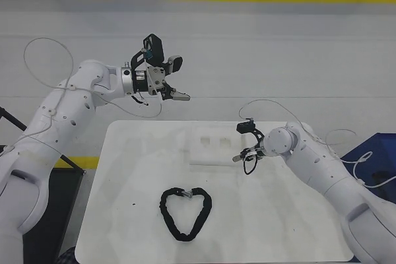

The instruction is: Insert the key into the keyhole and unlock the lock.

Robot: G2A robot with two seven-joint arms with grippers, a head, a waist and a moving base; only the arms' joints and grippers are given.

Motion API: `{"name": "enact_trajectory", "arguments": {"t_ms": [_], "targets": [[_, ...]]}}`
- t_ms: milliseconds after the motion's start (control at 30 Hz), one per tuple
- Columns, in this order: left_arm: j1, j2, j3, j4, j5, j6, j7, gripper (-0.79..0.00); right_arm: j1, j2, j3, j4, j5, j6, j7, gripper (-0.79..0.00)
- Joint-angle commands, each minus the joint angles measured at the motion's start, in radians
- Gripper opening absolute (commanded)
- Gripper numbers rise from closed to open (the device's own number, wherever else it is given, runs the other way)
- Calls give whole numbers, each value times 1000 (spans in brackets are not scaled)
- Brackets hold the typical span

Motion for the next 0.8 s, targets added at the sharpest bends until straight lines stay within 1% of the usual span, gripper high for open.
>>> {"name": "enact_trajectory", "arguments": {"t_ms": [0,33,100,300,467,600,767], "targets": [[0,0,0,0,0,0,0,0,5,-8,-7,5,-19,21,8,-274],[0,0,0,0,0,0,0,0,7,-12,-10,4,-27,31,8,-296],[0,0,0,0,0,0,0,0,9,-18,-12,7,-38,42,8,-379],[0,0,0,0,0,0,0,0,7,-31,-6,31,-51,43,0,-440],[0,0,0,0,0,0,0,0,7,-42,-3,53,-68,58,-11,-520],[0,0,0,0,0,0,0,0,6,-51,2,72,-79,68,-30,-563],[0,0,0,0,0,0,0,0,6,-63,4,91,-99,86,-39,-640]]}}
